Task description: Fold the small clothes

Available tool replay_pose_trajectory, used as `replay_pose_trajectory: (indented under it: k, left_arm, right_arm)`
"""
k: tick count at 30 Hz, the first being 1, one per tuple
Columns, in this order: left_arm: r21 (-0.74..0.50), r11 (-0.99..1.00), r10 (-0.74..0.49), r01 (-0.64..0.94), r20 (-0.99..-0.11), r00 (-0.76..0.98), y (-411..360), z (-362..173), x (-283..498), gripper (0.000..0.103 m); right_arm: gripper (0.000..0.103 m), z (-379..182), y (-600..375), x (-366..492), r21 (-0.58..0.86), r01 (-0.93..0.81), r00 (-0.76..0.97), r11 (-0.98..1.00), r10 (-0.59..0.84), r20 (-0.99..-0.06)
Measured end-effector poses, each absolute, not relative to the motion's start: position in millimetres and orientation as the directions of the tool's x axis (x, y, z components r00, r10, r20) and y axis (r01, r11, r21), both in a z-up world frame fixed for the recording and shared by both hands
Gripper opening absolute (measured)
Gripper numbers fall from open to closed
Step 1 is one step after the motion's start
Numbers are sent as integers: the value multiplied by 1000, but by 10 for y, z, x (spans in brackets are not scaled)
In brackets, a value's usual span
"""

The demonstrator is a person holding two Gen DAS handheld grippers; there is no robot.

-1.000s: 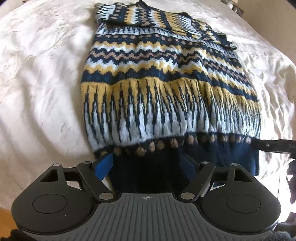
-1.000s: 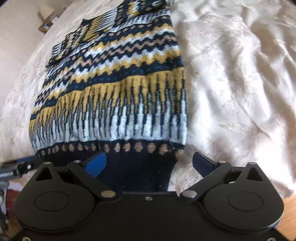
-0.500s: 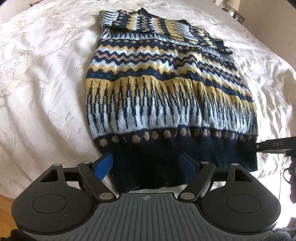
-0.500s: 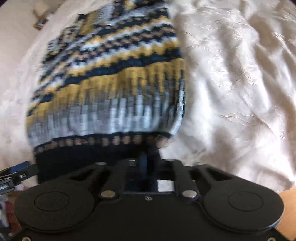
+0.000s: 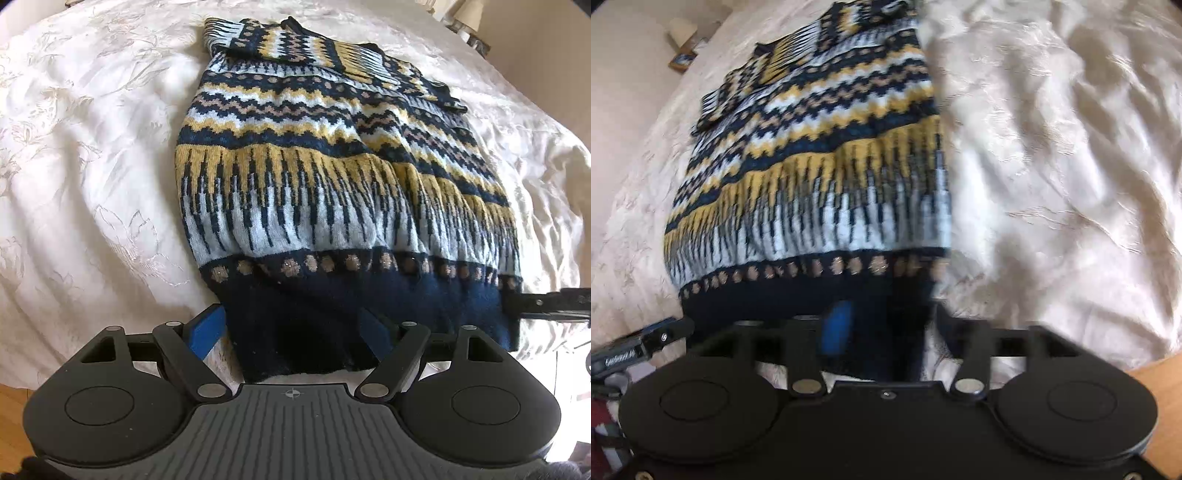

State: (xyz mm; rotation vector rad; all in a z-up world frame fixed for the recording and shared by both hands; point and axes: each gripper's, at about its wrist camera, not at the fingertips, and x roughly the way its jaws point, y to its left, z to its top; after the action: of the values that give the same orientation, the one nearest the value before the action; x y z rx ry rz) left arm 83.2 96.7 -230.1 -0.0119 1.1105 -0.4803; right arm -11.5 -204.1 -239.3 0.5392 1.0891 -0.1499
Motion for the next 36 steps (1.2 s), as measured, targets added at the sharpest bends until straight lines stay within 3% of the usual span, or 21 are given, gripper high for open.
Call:
replay_pose_trajectory:
  k: [7, 10, 15, 19, 22, 28, 36]
  left_arm:
    - [-265, 905, -377, 332, -861, 341, 974, -2476, 916, 79]
    - [-285, 900, -391, 329, -861, 324, 954, -2544, 962, 88]
    - [-295, 898, -394, 326, -869, 300, 908, -2640, 1029, 92]
    - [-306, 893, -404, 330, -868, 288, 872, -2671, 1057, 101]
    - [-271, 895, -379, 354, -880, 286, 794, -2686, 1051, 102]
    - [-147, 909, -286, 390, -901, 326, 605, -2704, 977, 102]
    - [-123, 921, -266, 370, -892, 365, 590, -2717, 926, 102]
  right_arm:
    - [72, -2481, -1995, -115, 311, 366, 429, 877, 138, -893]
    - [78, -2495, -2013, -142, 307, 356, 425, 883, 140, -894]
    - [80, -2539, -2064, -148, 321, 361, 424, 875, 153, -893]
    - [93, -2557, -2070, -110, 348, 362, 441, 865, 170, -881]
    - [103, -2587, -2016, -55, 358, 345, 430, 867, 193, -882]
    - [103, -2589, -1915, -17, 308, 331, 422, 892, 151, -894]
    - [103, -2592, -1908, -26, 303, 343, 430, 889, 138, -892]
